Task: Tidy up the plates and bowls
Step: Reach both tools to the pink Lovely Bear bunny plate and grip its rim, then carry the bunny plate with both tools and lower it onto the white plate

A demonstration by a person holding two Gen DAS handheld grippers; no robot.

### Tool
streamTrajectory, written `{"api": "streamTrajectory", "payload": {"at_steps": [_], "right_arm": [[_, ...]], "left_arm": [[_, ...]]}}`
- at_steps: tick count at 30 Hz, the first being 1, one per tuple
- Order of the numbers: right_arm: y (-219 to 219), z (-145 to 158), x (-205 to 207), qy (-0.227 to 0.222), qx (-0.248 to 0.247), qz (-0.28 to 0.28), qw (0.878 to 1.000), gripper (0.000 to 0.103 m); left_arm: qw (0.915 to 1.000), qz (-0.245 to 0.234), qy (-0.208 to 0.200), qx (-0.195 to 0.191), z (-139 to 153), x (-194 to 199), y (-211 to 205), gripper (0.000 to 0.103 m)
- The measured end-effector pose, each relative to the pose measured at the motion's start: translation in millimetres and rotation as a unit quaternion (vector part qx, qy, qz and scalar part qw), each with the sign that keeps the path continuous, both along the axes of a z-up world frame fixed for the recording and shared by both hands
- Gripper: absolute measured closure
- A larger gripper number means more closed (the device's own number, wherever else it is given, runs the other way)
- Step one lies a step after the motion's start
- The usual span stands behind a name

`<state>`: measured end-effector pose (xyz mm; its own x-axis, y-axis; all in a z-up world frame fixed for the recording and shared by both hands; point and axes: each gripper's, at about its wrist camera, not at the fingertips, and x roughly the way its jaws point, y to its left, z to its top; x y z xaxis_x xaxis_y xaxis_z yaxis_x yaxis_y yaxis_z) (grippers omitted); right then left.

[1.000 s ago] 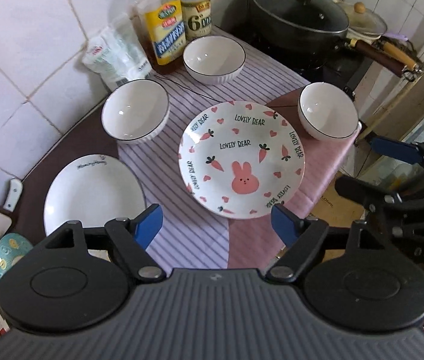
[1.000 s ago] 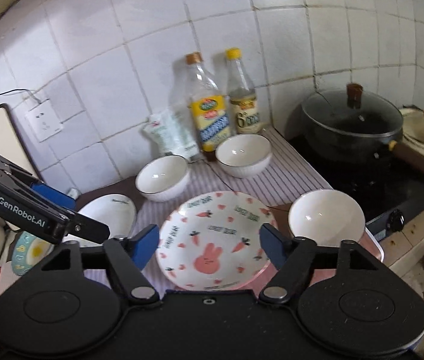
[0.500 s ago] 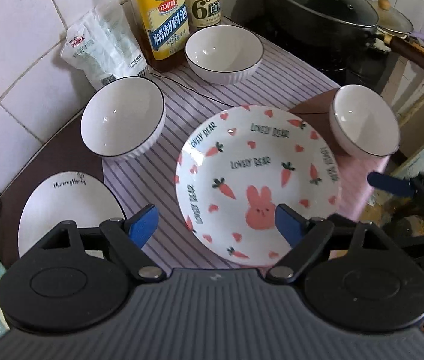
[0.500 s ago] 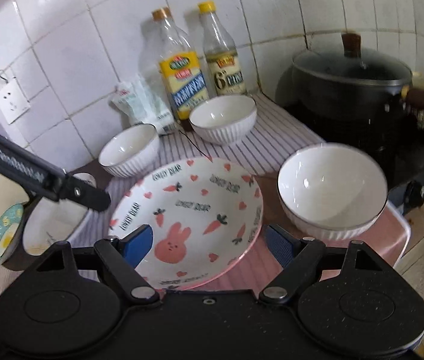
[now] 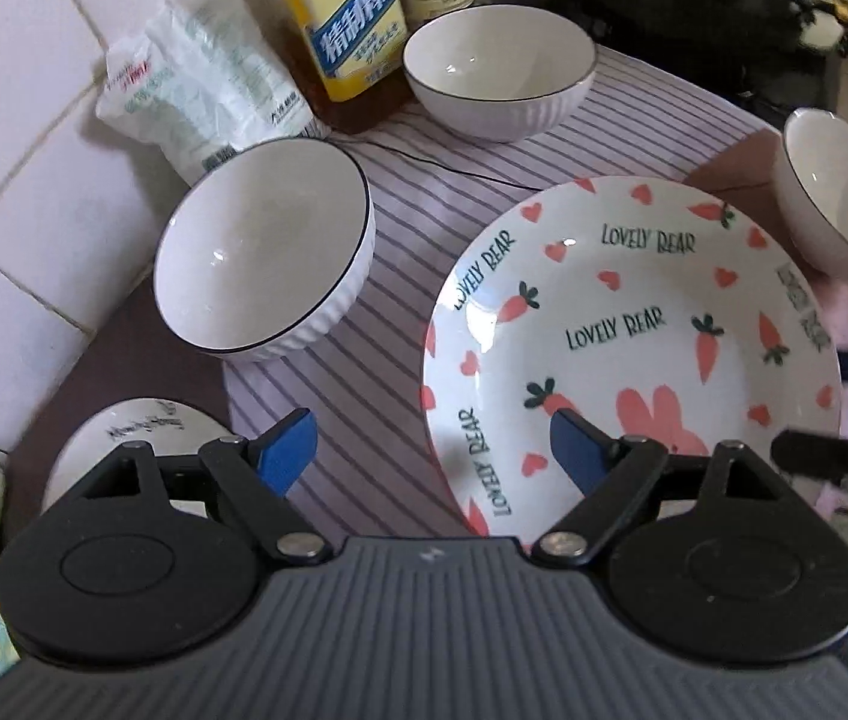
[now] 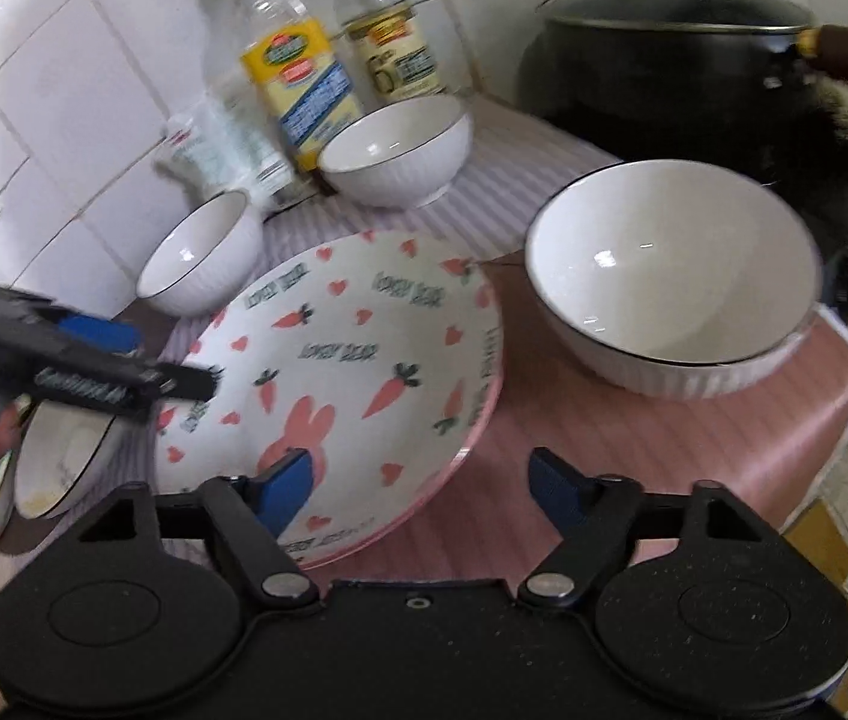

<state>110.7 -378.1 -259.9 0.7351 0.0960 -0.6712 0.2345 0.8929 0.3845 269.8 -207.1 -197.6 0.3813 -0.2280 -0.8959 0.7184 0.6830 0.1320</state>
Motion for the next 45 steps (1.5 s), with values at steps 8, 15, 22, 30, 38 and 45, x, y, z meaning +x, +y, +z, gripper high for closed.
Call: {"api": "streamTrajectory", "payload": {"at_steps": [8,15,22,30,38,45], "right_arm": [[4,-11,8,-0.001,0.032,-0.036,0.999,0.062],[-9,-17,6,0.000,0.063,-0.068,0.996,0.081],[-18,-15,9,0.001,0.070,-0.029,0.997,0.082],[-19,-3,13,0.013,0.081,0.019,0.996,0.080],[-5,15,6,0.000,0.077,0.067,0.995,0.080],[13,43,6,-0.012,0.066,0.114,0.991,0.080]], "left_arm": [[0.9903,0.036,0.126,-0.048,-18,41,8,0.079],[0.9895,0.034,0.135,-0.040,-19,40,3,0.079],[0.9839,0.051,0.161,-0.061,-22,48,10,0.080],[0.9832,0.085,0.153,-0.051,-8,36,24,0.080],[0.9797,0.130,0.139,-0.061,21,9,58,0.078],[0.9731,0.173,0.130,-0.079,45,-10,99,0.077]]}}
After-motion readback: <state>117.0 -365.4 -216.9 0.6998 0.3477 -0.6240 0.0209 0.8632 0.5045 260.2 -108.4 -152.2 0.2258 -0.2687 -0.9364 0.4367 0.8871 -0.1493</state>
